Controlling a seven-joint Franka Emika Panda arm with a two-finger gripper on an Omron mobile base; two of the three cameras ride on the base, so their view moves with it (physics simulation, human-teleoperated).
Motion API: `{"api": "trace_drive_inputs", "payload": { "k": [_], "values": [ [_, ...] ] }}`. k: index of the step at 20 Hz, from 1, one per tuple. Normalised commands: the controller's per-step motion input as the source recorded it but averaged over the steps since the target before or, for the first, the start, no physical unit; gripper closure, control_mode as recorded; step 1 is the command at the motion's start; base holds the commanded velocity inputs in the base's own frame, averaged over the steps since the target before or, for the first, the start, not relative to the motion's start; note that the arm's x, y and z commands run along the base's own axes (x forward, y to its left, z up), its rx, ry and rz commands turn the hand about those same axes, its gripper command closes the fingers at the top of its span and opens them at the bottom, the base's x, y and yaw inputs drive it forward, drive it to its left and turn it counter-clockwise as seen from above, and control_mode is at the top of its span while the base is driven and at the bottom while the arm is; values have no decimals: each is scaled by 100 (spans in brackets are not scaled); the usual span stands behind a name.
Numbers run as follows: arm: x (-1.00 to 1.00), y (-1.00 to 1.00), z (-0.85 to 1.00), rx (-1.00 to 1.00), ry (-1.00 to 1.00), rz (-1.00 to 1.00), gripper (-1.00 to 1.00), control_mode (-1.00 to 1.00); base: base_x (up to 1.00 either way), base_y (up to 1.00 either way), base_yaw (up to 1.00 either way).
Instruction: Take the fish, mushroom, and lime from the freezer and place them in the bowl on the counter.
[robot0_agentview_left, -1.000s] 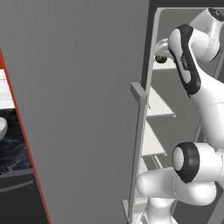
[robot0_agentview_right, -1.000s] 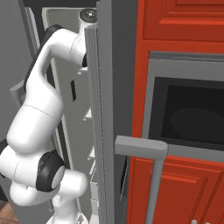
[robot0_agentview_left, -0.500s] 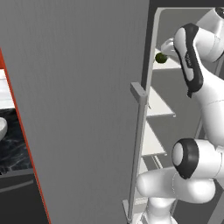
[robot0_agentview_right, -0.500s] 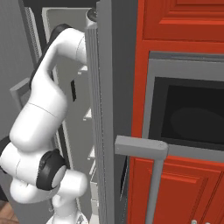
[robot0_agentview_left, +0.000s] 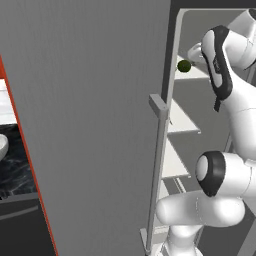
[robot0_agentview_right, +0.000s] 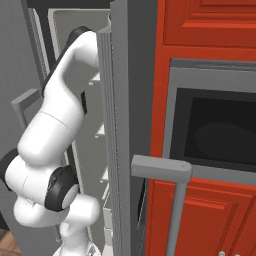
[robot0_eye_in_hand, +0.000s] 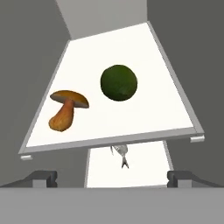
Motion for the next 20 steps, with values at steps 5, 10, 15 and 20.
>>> {"api": "trace_drive_inputs", "payload": {
  "k": [5, 10, 15, 20],
  "values": [
    [33, 0, -2, 0, 0, 0, -100, -100, 0, 0, 0],
    [38, -2, -1, 0, 0, 0, -100, -100, 0, 0, 0],
    [39, -4, -8, 0, 2, 2, -100, -100, 0, 0, 0],
    [36, -5, -8, 0, 10, 4, -100, -100, 0, 0, 0]
  ]
}}
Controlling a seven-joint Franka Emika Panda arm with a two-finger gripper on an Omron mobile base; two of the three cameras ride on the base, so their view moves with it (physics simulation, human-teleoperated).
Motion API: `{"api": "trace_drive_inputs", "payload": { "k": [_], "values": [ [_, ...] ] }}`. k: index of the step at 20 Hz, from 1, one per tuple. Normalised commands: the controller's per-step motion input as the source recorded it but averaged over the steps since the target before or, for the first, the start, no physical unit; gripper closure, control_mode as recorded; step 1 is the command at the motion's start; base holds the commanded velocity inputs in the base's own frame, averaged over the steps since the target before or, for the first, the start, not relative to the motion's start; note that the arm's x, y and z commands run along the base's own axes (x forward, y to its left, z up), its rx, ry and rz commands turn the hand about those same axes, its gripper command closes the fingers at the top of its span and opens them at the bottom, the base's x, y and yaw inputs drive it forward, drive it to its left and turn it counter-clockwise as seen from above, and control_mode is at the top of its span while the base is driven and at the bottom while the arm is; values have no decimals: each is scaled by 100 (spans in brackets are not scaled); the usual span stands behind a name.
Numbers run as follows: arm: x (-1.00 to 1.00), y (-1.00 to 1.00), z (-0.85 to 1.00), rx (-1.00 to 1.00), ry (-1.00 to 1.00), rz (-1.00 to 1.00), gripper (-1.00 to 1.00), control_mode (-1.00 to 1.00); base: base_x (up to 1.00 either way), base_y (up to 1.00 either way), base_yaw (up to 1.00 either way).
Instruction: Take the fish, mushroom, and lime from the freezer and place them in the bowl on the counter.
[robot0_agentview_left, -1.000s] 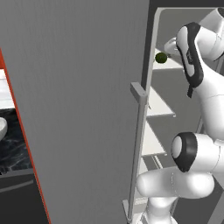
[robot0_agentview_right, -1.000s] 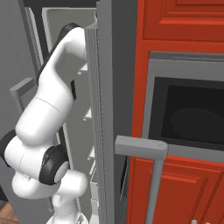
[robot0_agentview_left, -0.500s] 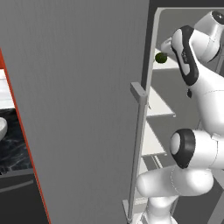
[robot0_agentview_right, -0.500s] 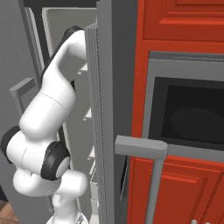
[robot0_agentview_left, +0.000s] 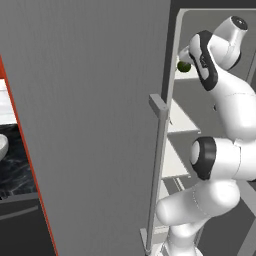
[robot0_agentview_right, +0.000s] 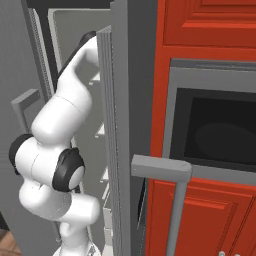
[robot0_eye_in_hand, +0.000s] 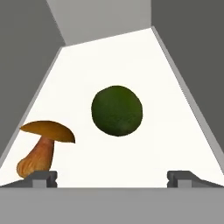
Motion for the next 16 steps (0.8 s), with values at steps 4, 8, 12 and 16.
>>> {"api": "trace_drive_inputs", "payload": {
  "k": [4, 8, 12, 16],
  "values": [
    [29, -10, -8, 1, 5, 5, -100, -100, 0, 0, 0],
    [30, 0, -4, 0, 2, 2, -100, -100, 0, 0, 0],
    [27, -1, -1, 0, 0, 1, -100, -100, 0, 0, 0],
    [25, -1, -5, 0, 1, 1, -100, -100, 0, 0, 0]
  ]
}}
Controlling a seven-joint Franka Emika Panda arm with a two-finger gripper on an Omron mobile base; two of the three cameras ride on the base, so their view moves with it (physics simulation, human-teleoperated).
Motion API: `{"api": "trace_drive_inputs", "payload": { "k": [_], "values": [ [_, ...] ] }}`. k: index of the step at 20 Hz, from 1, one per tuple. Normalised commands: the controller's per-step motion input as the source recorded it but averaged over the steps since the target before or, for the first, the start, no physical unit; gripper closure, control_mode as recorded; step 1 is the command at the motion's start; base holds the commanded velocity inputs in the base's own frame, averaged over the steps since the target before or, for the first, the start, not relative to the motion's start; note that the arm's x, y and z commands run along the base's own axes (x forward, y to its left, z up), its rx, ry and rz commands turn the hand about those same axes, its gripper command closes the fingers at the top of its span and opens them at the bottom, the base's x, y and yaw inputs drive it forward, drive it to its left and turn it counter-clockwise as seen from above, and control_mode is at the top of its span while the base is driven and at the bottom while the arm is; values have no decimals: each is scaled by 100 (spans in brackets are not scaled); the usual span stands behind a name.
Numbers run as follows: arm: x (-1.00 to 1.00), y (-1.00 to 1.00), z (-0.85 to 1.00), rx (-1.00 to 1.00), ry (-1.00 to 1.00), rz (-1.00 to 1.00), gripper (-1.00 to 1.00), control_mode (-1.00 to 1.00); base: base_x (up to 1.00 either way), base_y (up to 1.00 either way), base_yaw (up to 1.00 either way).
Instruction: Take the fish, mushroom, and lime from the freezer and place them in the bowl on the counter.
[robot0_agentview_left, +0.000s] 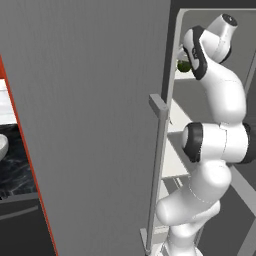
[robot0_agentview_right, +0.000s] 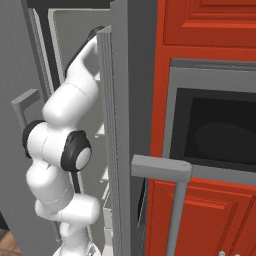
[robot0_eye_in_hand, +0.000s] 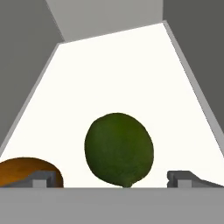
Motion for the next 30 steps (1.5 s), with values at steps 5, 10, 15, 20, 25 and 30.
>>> {"api": "trace_drive_inputs", "payload": {
  "k": [5, 10, 15, 20, 25, 30],
  "values": [
    [22, -1, -7, 0, 2, 2, -100, -100, 0, 0, 0],
    [12, -2, -12, 0, 3, 2, -100, -100, 0, 0, 0],
    [11, -2, -14, 0, 2, 1, -100, -100, 0, 0, 0],
    [6, -2, -18, 0, 4, 2, 100, -100, 0, 0, 0],
    [2, 0, -20, 0, 1, 4, 100, -100, 0, 0, 0],
    [0, 1, -13, 0, 0, 5, 100, -100, 0, 0, 0]
  ]
}}
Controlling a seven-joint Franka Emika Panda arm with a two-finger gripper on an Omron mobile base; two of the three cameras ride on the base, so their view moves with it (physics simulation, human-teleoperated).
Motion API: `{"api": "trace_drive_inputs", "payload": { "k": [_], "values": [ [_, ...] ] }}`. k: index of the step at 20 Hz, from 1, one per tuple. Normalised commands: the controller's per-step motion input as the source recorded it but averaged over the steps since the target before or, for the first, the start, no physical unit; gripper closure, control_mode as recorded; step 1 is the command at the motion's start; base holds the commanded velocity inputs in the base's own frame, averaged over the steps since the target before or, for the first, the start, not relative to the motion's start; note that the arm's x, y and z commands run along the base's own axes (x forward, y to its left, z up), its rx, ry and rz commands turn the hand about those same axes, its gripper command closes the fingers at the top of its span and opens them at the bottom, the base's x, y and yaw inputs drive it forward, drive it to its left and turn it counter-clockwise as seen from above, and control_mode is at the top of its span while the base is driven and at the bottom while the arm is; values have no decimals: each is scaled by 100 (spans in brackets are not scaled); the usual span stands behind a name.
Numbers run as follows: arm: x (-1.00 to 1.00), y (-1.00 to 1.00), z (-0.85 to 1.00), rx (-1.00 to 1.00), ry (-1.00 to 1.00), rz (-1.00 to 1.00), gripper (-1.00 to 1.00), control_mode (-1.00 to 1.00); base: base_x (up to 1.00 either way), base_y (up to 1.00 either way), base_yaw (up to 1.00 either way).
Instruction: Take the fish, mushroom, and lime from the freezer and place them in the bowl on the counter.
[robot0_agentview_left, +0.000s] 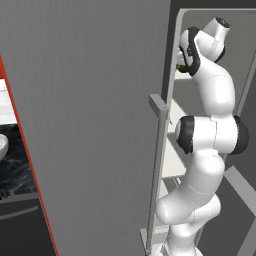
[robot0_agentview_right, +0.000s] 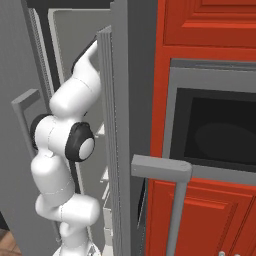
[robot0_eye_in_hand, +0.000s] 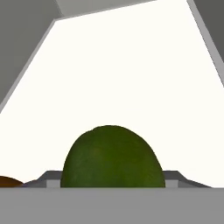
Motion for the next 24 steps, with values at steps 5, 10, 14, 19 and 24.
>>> {"api": "trace_drive_inputs", "payload": {
  "k": [5, 10, 14, 19, 24],
  "values": [
    [-27, 3, 5, 0, -9, 4, 100, -100, 0, 0, 0],
    [-72, 10, 33, 0, -24, 4, 100, -100, 0, 0, 0],
    [-97, 55, 6, -6, -26, 5, 100, -100, 0, 0, 0],
    [-100, 47, 0, -11, -31, 4, 100, -100, 0, 0, 0],
    [-100, 4, 1, -2, -18, 1, 100, -100, 0, 0, 0]
  ]
}}
